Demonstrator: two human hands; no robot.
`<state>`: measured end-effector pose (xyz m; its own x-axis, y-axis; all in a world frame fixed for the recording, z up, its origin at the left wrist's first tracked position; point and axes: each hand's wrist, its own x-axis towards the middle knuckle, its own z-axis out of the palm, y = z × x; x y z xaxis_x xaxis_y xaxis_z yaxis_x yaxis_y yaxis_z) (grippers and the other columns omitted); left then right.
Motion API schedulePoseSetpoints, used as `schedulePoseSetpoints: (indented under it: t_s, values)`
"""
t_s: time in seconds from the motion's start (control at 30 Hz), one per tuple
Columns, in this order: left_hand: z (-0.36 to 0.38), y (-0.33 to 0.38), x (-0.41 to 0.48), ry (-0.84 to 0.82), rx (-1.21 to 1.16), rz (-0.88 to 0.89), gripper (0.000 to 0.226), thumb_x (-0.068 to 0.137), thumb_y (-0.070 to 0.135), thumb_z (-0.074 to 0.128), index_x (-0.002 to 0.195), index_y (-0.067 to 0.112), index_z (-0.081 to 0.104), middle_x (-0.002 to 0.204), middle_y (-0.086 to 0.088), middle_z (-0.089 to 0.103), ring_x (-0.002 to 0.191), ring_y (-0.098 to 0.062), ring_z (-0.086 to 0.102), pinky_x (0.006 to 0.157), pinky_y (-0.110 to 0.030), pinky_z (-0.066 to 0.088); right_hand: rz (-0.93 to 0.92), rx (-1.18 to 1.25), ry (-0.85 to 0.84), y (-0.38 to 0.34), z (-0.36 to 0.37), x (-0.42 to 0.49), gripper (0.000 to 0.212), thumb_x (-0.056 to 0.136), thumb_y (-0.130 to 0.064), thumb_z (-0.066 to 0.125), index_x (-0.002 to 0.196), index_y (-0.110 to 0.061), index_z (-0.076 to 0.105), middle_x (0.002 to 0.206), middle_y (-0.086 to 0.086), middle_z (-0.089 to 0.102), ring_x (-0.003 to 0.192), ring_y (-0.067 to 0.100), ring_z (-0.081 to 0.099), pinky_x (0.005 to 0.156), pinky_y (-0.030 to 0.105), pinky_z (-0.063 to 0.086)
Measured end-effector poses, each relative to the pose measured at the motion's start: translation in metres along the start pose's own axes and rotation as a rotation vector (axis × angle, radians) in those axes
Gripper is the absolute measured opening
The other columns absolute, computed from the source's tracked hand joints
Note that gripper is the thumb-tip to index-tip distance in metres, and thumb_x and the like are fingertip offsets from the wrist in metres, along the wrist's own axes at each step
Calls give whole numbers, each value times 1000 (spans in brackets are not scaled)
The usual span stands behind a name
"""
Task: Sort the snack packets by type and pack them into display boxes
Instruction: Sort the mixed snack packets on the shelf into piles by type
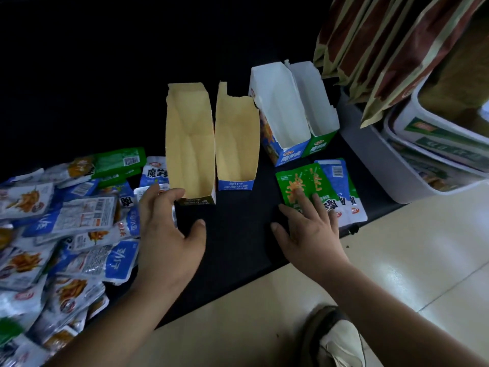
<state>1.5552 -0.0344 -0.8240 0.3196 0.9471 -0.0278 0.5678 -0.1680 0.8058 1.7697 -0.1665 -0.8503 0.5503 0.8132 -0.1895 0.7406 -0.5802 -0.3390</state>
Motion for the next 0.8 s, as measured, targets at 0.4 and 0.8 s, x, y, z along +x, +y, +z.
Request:
schedulePoseSetpoints:
  t_s: [0.4, 0.8]
  values:
    - [6, 11, 13, -316, -200, -41, 76, 96, 23, 71, 155, 50, 31, 144, 26, 41, 139, 3, 39, 116, -26, 36, -142, 461, 215, -41, -7, 3, 47, 94, -44, 63, 137, -25, 66, 144, -4, 57, 140, 18, 47, 116, 42, 40]
    - [-94, -82, -32, -203, 774, 269, 62, 81, 50, 63, 140, 36, 56, 162, -5, 42, 151, -42, 32, 118, -68, 19, -299, 638, -100, -131, 21, -19, 25, 96, -48, 63, 110, -32, 75, 112, -19, 69, 112, 0, 64, 97, 28, 52]
